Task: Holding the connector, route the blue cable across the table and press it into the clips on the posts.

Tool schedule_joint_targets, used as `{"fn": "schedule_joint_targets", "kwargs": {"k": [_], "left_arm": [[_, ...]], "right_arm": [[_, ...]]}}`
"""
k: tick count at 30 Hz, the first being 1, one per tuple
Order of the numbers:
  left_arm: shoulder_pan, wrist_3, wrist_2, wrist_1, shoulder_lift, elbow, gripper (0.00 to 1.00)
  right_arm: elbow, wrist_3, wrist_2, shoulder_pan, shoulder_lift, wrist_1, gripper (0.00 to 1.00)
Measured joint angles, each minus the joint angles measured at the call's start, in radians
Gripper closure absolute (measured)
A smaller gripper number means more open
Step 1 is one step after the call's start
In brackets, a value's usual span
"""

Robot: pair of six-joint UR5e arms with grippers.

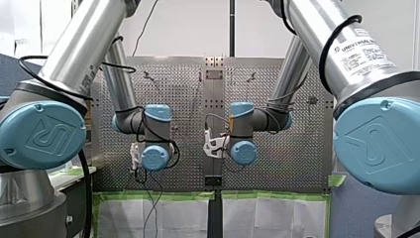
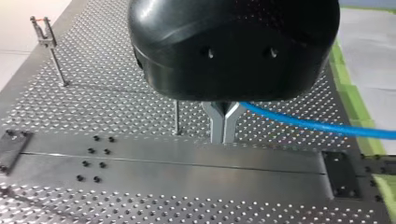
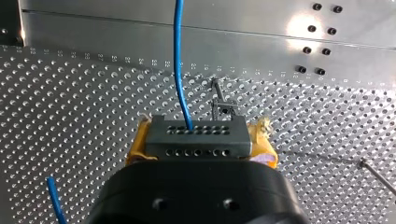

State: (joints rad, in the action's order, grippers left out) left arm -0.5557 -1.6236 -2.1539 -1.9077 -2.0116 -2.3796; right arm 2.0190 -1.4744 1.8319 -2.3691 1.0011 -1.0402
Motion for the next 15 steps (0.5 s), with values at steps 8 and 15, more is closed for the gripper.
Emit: {"fn": "schedule_joint_targets", "kwargs": {"k": [8,15], "left_arm": [[-0.003,0.001,0.0,-0.007,-0.032,0.003,1.0],[-0.003,0.001,0.0,-0.007,-0.033,0.004,1.0]], "right_arm": [[-0.001,0.0,0.0,0.0,0.0,0.0,1.0],[-0.001,0.0,0.0,0.0,0.0,0.0,1.0]]}}
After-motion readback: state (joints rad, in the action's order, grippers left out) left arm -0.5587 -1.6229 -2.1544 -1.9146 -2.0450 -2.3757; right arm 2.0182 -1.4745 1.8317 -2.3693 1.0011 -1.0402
